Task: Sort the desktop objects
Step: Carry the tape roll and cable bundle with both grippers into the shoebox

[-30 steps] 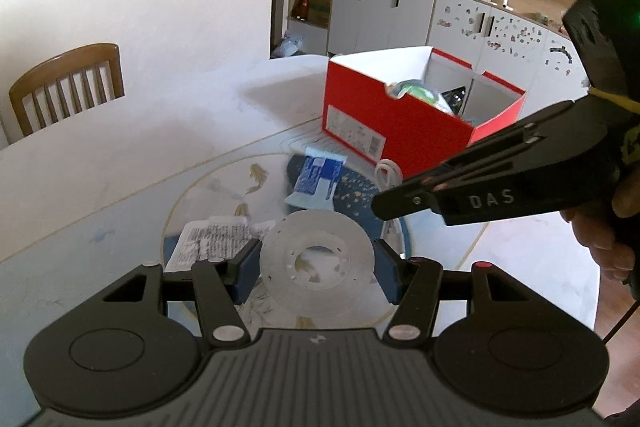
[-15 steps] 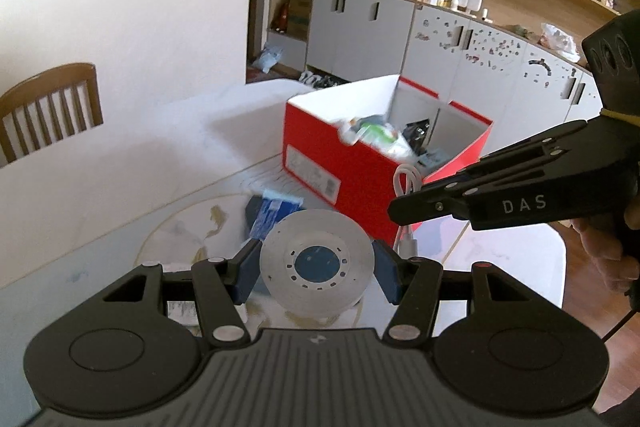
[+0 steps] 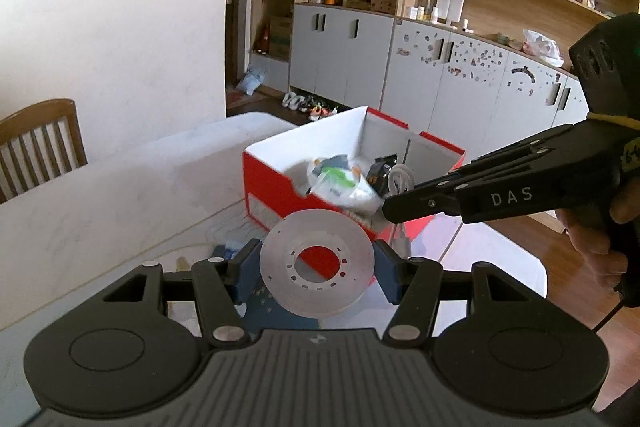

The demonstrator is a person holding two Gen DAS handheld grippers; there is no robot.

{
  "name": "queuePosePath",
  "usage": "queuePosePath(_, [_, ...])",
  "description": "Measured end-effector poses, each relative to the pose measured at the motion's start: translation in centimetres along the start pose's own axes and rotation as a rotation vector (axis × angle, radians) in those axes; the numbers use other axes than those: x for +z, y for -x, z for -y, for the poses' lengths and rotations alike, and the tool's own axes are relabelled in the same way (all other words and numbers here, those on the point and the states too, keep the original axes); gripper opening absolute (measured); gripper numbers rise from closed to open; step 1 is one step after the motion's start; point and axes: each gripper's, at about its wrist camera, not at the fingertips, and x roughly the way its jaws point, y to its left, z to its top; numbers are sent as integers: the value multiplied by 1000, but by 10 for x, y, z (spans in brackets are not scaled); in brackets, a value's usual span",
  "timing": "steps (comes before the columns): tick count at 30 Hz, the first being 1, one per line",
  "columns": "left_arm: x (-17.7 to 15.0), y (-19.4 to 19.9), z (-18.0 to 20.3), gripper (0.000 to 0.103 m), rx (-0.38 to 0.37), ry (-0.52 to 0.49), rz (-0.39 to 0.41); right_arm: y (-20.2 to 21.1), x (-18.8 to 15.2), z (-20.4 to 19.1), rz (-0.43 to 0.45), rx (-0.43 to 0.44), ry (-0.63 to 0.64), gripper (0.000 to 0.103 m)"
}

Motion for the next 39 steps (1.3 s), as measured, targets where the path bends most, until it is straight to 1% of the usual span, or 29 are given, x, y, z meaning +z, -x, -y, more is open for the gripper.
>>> queuePosePath(13, [32,-34,38,58,12,-31,16,14,14,60,19,-10,1,9])
queuePosePath(18, [44,-54,54,58,11,-45,9,16,18,86,22,-18,0,9])
queuePosePath(26, [65,-91,74,58,3,-67,-21,15,23,131,16,-37,-20,9])
queuePosePath(32, [82,-116,81,58,-2,-79,-47,11,30,159,22,-52,-23,9])
queuePosePath(39, [95,-147,88,58,3,-135,-83,-4,38,184,12,-65,-31,9])
